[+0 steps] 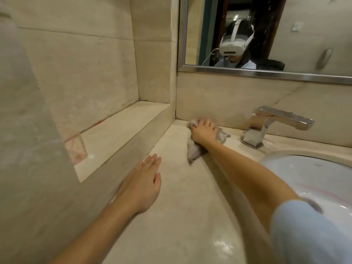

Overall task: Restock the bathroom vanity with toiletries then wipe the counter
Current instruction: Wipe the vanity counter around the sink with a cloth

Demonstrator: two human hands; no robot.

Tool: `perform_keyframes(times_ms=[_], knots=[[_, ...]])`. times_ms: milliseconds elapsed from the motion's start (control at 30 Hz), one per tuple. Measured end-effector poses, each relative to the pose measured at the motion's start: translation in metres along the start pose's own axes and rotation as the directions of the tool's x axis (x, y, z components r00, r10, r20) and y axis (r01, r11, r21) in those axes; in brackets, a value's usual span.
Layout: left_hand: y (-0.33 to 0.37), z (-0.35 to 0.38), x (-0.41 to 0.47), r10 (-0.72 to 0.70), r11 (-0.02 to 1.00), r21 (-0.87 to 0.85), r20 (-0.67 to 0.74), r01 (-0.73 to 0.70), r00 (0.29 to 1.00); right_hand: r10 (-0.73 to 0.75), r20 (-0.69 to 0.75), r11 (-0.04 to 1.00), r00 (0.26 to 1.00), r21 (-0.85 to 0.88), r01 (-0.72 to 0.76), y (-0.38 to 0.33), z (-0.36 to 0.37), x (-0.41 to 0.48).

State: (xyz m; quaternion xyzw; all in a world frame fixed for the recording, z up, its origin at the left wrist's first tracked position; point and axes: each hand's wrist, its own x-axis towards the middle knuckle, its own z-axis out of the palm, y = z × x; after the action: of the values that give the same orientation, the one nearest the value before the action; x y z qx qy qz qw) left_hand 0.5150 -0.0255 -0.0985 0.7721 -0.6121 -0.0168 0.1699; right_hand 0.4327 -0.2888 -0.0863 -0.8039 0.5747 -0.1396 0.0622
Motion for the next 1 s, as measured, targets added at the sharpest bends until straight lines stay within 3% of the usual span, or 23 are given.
perform_keyframes(times_ms=[133,233,400,533,600,733,800,900,1000], knots=[[0.002,-0.003,-0.003,-0.007,1.000,-0.017,-0.015,0.007,1.000,-0.009,0.058,1.000,0.998,0.018,0.008,-0.040,0.014,0.020],[0.005,-0.005,-0.004,-0.014,1.000,-0.025,-0.022,0.013,1.000,-0.201,0.165,0.979,0.965,0.038,0.198,-0.042,0.014,0.006],[0.004,-0.001,-0.002,-0.007,0.997,-0.074,-0.033,0.005,0.999,-0.514,0.247,0.855,0.822,0.073,0.513,-0.038,0.000,-0.073],[0.001,0.001,0.000,-0.014,0.996,-0.086,-0.062,0.008,0.998,-0.714,0.270,0.690,0.646,0.113,0.715,-0.009,-0.014,-0.140],[-0.002,0.002,-0.001,-0.031,0.997,-0.075,-0.053,0.027,0.998,-0.698,0.262,0.708,0.667,0.112,0.697,0.026,-0.026,-0.151],[-0.006,0.006,0.003,-0.010,0.999,-0.040,0.010,0.010,1.000,-0.418,0.228,0.905,0.879,0.015,0.426,0.115,-0.054,-0.116],[-0.007,0.007,0.006,0.017,1.000,-0.021,0.019,-0.017,1.000,-0.288,0.189,0.956,0.939,-0.002,0.294,0.143,-0.058,-0.097],[-0.008,0.008,0.007,0.019,0.999,-0.025,-0.001,-0.019,1.000,-0.268,0.128,0.962,0.955,-0.010,0.272,0.147,-0.050,-0.091],[-0.008,0.009,0.007,0.016,1.000,-0.023,0.004,-0.016,1.000,-0.363,0.149,0.929,0.920,-0.019,0.369,0.134,-0.050,-0.121]])
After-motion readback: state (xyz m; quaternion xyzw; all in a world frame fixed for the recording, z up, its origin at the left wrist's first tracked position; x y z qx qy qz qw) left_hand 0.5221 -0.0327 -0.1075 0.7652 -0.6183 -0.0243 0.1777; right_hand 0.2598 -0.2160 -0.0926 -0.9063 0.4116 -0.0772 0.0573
